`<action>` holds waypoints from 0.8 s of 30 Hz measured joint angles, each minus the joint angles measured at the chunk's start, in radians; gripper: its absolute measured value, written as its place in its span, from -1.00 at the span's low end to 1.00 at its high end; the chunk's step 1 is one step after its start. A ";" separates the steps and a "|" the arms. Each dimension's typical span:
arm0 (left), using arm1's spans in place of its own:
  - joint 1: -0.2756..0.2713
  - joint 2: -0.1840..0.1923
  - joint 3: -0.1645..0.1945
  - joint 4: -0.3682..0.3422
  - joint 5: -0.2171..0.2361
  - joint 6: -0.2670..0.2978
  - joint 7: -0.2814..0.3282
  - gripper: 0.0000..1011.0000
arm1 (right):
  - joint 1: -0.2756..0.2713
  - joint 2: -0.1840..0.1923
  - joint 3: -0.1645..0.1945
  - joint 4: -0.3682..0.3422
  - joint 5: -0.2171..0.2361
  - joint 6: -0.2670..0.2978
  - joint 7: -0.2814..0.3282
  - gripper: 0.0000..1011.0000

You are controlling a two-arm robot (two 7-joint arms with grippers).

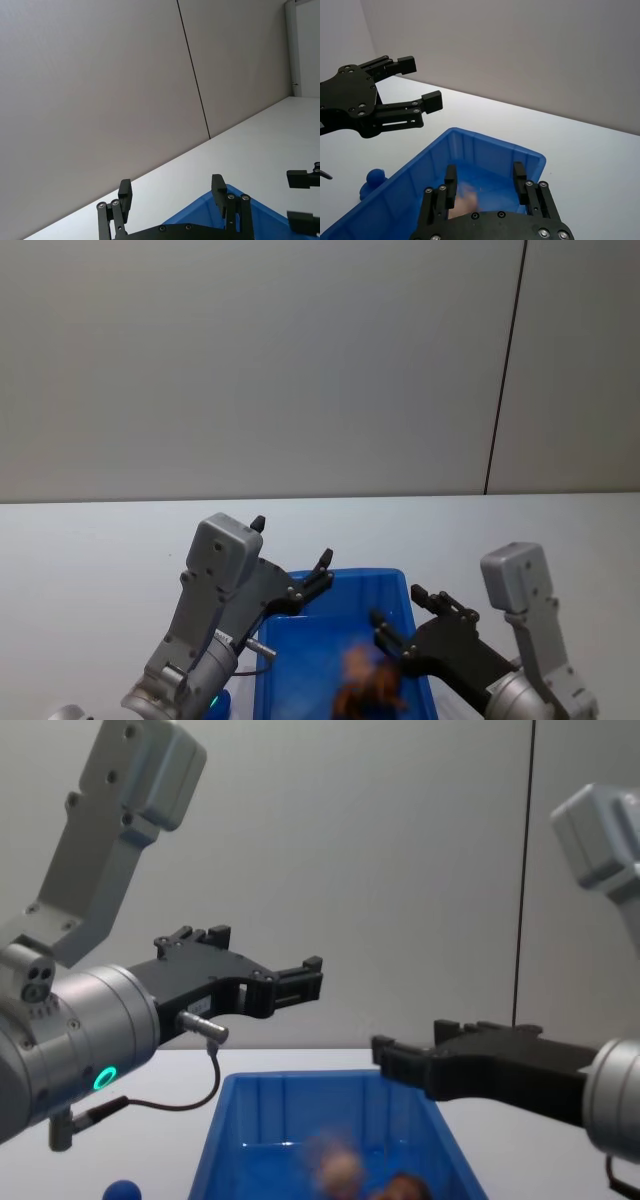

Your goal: Pick up the two dolls from the table and place them into the box.

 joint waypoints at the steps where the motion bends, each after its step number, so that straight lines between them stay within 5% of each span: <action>1: 0.000 0.000 0.000 0.000 0.000 0.000 0.000 0.98 | 0.005 -0.004 -0.002 0.006 -0.002 0.006 0.004 0.33; 13: 0.000 0.000 0.000 0.000 0.000 0.000 0.000 0.98 | 0.017 -0.012 -0.007 0.022 -0.010 0.029 0.004 0.95; 24: 0.000 0.000 0.000 0.000 0.000 0.000 0.000 0.98 | -0.021 0.015 0.010 -0.013 -0.010 0.027 -0.078 0.98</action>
